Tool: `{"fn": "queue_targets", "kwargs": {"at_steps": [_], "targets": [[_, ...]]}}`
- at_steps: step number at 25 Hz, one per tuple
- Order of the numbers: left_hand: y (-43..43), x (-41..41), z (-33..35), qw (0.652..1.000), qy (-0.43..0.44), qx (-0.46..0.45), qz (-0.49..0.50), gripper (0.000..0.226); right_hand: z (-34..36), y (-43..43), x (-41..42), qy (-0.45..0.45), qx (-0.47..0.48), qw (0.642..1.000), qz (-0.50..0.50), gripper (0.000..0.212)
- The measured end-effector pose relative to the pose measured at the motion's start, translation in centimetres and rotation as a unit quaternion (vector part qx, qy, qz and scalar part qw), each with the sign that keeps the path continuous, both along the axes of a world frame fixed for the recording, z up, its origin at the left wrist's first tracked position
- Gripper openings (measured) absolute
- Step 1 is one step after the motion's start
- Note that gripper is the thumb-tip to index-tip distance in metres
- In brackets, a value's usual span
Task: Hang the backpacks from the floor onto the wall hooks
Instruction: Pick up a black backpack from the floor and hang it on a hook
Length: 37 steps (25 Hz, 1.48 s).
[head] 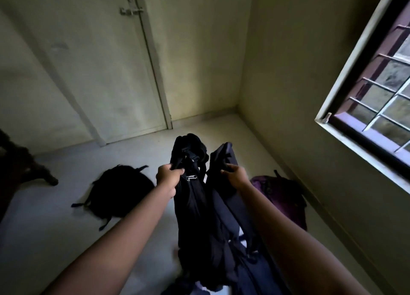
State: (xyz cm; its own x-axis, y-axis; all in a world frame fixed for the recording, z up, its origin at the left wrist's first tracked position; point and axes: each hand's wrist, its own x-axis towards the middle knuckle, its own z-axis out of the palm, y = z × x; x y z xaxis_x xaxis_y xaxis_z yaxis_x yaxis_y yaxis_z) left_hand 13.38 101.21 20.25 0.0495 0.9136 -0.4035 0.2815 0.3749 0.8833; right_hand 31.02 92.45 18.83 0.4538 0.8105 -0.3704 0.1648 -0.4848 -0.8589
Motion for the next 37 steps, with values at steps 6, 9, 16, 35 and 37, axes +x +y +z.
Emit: {"fn": "queue_targets", "kwargs": {"at_steps": [6, 9, 16, 35, 37], "targets": [[15.9, 14.2, -1.8, 0.999, 0.015, -0.043, -0.03, 0.03, -2.2, 12.1, 12.8, 0.031, -0.053, 0.992, -0.107, 0.04], [21.6, 20.2, -2.9, 0.996, 0.042, -0.054, -0.057, 0.028, -3.9, 16.6, 18.2, 0.038, -0.086, 0.985, -0.143, 0.039], [33.6, 32.0, -7.4, 0.988, 0.035, -0.131, -0.07, 0.052, -8.0, 27.5, 31.1, 0.023, -0.125, 0.98, -0.15, 0.037], [42.8, 38.5, -0.9, 0.95, 0.054, -0.057, -0.303, 0.076, -1.0, 42.8, 32.5, 0.074, -0.009, 0.976, -0.206, 0.035], [41.9, 35.1, -1.2, 0.935, 0.16, 0.015, -0.316, 0.065, -0.4, 43.6, 30.7, 0.14, 0.029, 0.967, -0.213, 0.034]]}}
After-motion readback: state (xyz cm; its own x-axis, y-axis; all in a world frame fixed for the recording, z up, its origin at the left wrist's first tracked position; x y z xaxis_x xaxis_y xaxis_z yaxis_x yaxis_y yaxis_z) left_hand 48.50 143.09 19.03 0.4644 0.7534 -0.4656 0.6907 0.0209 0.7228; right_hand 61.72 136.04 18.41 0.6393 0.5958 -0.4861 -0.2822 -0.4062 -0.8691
